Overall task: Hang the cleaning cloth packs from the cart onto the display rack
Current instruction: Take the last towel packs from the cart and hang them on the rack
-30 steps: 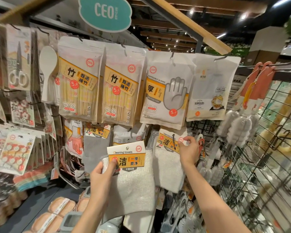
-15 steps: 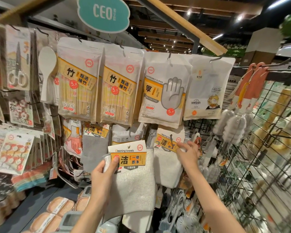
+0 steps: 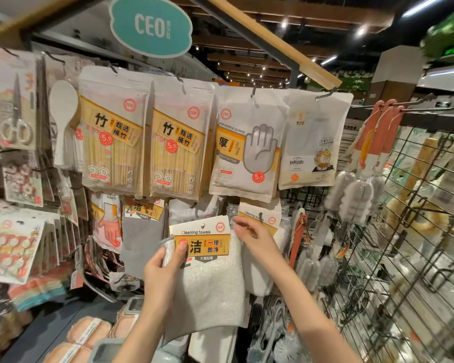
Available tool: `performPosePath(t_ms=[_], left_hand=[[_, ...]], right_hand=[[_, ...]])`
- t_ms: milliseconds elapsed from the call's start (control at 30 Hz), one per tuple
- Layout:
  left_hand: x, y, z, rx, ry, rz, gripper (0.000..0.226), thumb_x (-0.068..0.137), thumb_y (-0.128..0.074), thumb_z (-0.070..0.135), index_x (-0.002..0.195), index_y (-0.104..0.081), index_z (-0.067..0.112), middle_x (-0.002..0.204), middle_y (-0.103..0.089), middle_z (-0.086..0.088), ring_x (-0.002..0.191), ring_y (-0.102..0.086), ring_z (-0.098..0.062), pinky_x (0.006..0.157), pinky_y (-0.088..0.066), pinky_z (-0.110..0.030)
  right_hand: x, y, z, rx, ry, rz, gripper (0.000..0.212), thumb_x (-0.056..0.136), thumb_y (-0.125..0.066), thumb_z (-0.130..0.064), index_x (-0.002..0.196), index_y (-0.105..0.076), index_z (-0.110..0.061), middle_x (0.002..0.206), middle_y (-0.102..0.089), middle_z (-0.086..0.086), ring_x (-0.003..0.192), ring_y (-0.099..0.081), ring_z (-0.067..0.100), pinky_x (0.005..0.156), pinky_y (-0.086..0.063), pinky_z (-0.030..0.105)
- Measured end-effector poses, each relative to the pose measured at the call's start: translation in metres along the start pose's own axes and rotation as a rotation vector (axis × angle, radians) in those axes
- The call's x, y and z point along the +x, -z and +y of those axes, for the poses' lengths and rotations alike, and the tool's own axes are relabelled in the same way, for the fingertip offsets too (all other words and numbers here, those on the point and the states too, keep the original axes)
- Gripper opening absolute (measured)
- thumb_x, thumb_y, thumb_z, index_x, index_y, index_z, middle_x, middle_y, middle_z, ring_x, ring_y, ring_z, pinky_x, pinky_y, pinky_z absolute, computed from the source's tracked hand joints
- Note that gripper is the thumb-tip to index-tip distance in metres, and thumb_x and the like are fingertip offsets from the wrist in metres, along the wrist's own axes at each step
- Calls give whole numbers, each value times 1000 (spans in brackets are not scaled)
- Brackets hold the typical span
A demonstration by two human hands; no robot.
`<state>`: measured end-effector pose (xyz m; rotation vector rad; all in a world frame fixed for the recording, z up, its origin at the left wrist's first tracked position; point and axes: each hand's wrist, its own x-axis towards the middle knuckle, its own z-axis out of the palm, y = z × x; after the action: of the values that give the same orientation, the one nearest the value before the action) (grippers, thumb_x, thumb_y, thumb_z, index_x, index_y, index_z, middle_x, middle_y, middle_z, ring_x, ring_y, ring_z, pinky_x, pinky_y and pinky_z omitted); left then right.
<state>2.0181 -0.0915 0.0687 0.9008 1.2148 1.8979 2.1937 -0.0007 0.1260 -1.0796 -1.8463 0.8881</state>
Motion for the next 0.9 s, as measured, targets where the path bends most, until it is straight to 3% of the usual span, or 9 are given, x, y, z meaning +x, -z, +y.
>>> performPosePath(t_ms=[100, 233, 333, 400, 533, 667, 767, 833, 900], left_hand=[[1, -1, 1, -1, -10, -7, 33, 76, -69, 41, 96, -74, 16, 94, -76, 2, 90, -70, -9, 80, -47, -27], [4, -1, 2, -5, -27, -18, 30, 78, -68, 38, 97, -73, 16, 95, -76, 1, 91, -71, -10, 79, -48, -27], [5, -3, 3, -3, -37, -10, 29, 76, -69, 40, 92, -74, 17, 92, -76, 2, 87, -71, -9, 71, -49, -18], [5, -5, 4, 1, -40, -6, 27, 75, -69, 41, 89, -74, 18, 90, -76, 1, 85, -71, -9, 71, -49, -20], [5, -8, 4, 5, -36, -9, 23, 72, -72, 45, 88, -75, 28, 91, -76, 2, 87, -71, -10, 79, -49, -31], [5, -11, 6, 17, -34, -3, 24, 68, -76, 46, 89, -75, 35, 91, -76, 4, 87, -71, -11, 81, -49, -32], [5, -14, 8, 5, -43, -2, 18, 70, -76, 40, 86, -76, 33, 89, -76, 8, 83, -68, -5, 77, -49, -26], [5, -16, 10, -7, -41, 21, 9, 72, -76, 33, 81, -74, 33, 84, -72, 23, 83, -64, 12, 72, -47, -6], [4, -16, 11, -2, -53, 12, 12, 78, -75, 23, 86, -71, 32, 82, -69, 31, 81, -58, 23, 61, -42, 2]], right_hand=[[-1, -7, -6, -2, 27, -9, 30, 92, -57, -28, 120, -61, -21, 122, -55, -6, 110, -51, 5, 87, -40, 11], [-6, -12, -11, 47, 54, 31, 32, 81, -71, -21, 111, -60, -22, 111, -58, -12, 102, -50, -3, 87, -40, 14], [-8, -14, -14, 98, 77, 50, 36, 74, -76, -12, 100, -54, -23, 101, -59, -14, 94, -50, -10, 82, -41, 10], [-9, -16, -15, 97, 83, 76, 39, 73, -77, -11, 95, -50, -28, 101, -59, -10, 95, -51, -6, 78, -42, 10], [-10, -16, -12, 129, 46, 126, 42, 72, -77, -9, 92, -46, -29, 103, -60, 1, 100, -56, 9, 81, -53, 30], [-9, -10, -6, 181, -10, 124, 39, 72, -78, -7, 91, -47, -24, 103, -64, 6, 101, -60, 19, 86, -52, 43], [-9, -4, 2, 205, -28, 127, 33, 74, -77, -6, 91, -53, -20, 100, -66, -4, 102, -59, 13, 84, -52, 30], [-9, 3, 6, 197, -35, 144, 30, 74, -77, -7, 91, -54, -16, 97, -66, -8, 99, -58, 7, 76, -49, 18], [-8, 11, 9, 196, -54, 166, 29, 74, -77, -7, 91, -54, -14, 96, -65, -8, 97, -57, 4, 72, -48, 16]])
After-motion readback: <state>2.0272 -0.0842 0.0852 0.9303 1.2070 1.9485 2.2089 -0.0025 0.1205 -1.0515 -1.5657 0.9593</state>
